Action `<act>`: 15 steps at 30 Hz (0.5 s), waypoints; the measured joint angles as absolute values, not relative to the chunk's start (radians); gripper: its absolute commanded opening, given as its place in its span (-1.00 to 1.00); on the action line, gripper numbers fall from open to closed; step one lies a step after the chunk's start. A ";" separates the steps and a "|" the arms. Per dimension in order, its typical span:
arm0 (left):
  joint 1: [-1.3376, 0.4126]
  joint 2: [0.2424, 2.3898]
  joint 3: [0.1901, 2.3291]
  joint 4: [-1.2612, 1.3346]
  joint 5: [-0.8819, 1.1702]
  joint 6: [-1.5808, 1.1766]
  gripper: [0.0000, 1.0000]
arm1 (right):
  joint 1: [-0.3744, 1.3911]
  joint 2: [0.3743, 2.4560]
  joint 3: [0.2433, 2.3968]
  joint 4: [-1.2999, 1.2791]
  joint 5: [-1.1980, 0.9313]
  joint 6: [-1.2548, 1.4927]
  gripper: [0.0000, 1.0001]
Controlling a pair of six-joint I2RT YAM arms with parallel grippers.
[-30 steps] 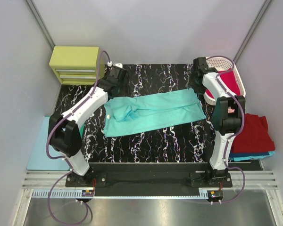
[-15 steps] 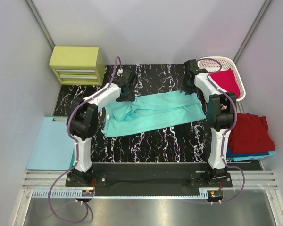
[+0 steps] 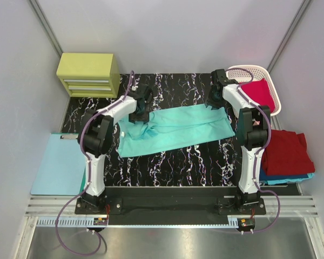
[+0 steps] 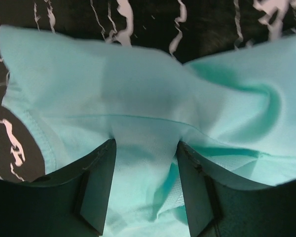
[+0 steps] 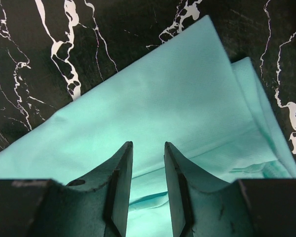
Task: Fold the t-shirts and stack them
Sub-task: Fold the other side of the tshirt into a rectangle
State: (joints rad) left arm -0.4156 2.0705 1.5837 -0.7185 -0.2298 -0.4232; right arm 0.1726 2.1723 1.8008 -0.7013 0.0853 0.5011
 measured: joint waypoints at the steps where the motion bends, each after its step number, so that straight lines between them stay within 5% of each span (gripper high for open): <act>1: -0.405 2.094 1.605 -0.733 -0.228 -0.424 0.02 | 0.173 2.172 1.798 -0.701 0.086 0.501 -0.21; 7: -0.353 2.234 1.798 -0.844 -0.221 -0.429 -0.24 | 0.178 2.154 1.760 -0.701 0.086 0.503 -0.19; 15: -0.311 2.420 2.122 -0.971 -0.206 -0.395 -0.23 | 0.193 2.054 1.699 -0.700 0.094 0.513 -0.18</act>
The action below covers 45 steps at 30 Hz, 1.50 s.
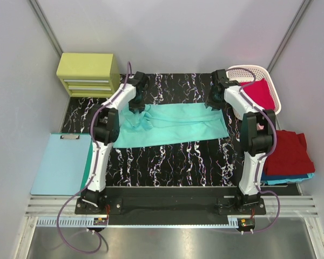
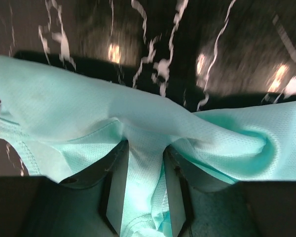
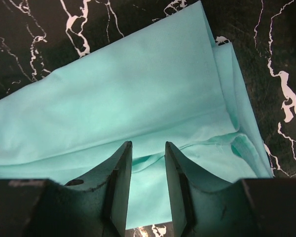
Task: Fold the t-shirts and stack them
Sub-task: Fold the other side of the tshirt into a rectangle
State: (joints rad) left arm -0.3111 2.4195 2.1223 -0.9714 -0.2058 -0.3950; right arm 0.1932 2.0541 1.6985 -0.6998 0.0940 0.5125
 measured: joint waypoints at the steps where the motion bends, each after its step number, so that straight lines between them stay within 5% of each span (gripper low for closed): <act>1: -0.308 2.432 2.147 -0.975 -0.202 -0.390 -0.22 | 0.196 2.043 1.694 -0.699 0.094 0.513 -0.19; 11: -0.266 2.447 2.182 -0.985 -0.142 -0.362 -0.03 | 0.210 2.004 1.647 -0.683 0.095 0.513 -0.17; 23: -0.322 1.975 1.720 -0.880 -0.195 -0.365 -0.03 | 0.239 1.997 1.643 -0.669 0.097 0.513 -0.16; 29: -0.338 1.930 1.560 -0.872 -0.237 -0.366 -0.03 | 0.239 1.997 1.644 -0.669 0.096 0.513 -0.17; 45: -0.343 2.132 1.897 -0.874 -0.197 -0.386 -0.04 | 0.256 1.998 1.681 -0.673 0.094 0.513 -0.17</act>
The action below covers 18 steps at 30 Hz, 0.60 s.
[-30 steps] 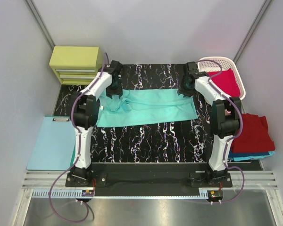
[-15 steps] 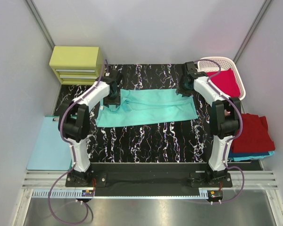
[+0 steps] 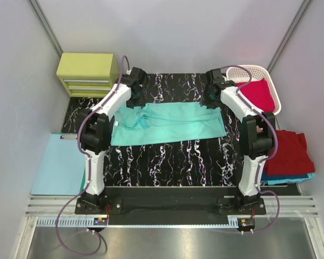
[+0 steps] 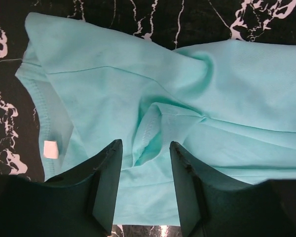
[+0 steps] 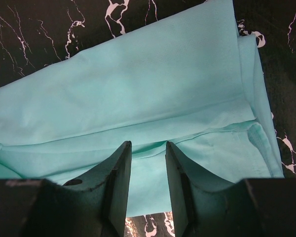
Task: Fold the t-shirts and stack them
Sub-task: Fold the other side of the tshirt into a rectangle
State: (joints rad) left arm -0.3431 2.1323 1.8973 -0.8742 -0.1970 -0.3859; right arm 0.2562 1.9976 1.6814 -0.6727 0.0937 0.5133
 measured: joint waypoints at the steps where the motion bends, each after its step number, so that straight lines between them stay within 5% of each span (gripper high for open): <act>1: -0.345 2.138 1.902 -0.874 -0.190 -0.385 -0.06 | 0.256 1.998 1.681 -0.674 0.094 0.513 -0.17; 10: -0.353 2.223 1.869 -0.866 -0.109 -0.385 -0.30 | 0.256 2.008 1.683 -0.674 0.094 0.513 -0.17; 18: -0.355 2.191 1.773 -0.847 -0.121 -0.385 -0.79 | 0.256 2.030 1.683 -0.678 0.096 0.513 -0.18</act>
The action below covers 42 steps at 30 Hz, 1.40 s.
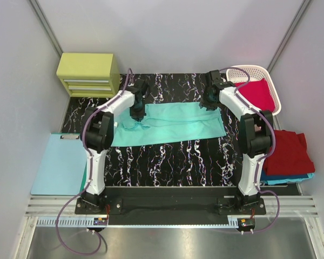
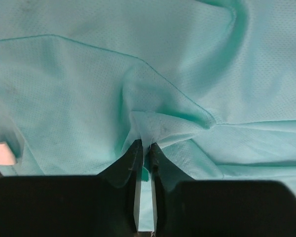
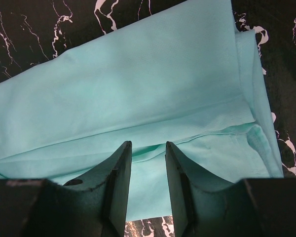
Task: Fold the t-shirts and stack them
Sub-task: Fold the other side of the tshirt into a rectangle
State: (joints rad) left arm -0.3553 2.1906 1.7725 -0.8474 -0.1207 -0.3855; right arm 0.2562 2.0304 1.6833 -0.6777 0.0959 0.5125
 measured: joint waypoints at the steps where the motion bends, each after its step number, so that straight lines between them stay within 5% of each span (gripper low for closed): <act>1: -0.355 2.175 1.755 -0.843 -0.127 -0.387 -0.79 | 0.256 2.030 1.683 -0.677 0.096 0.513 -0.18; 5: -0.355 2.069 1.657 -0.832 -0.157 -0.386 -0.75 | 0.256 2.030 1.685 -0.677 0.097 0.513 -0.18; 9: -0.355 1.977 1.599 -0.831 -0.175 -0.384 -0.10 | 0.256 2.030 1.685 -0.677 0.096 0.513 -0.17; 15: -0.357 1.956 1.541 -0.813 -0.192 -0.397 0.34 | 0.256 2.035 1.691 -0.677 0.097 0.512 -0.14; 32: -0.432 1.682 1.364 -0.787 -0.211 -0.478 0.35 | 0.237 2.334 2.052 -0.747 0.124 0.504 -0.24; 42: -0.505 1.658 1.285 -0.791 -0.213 -0.507 0.35 | 0.236 2.373 2.066 -0.768 0.141 0.503 -0.25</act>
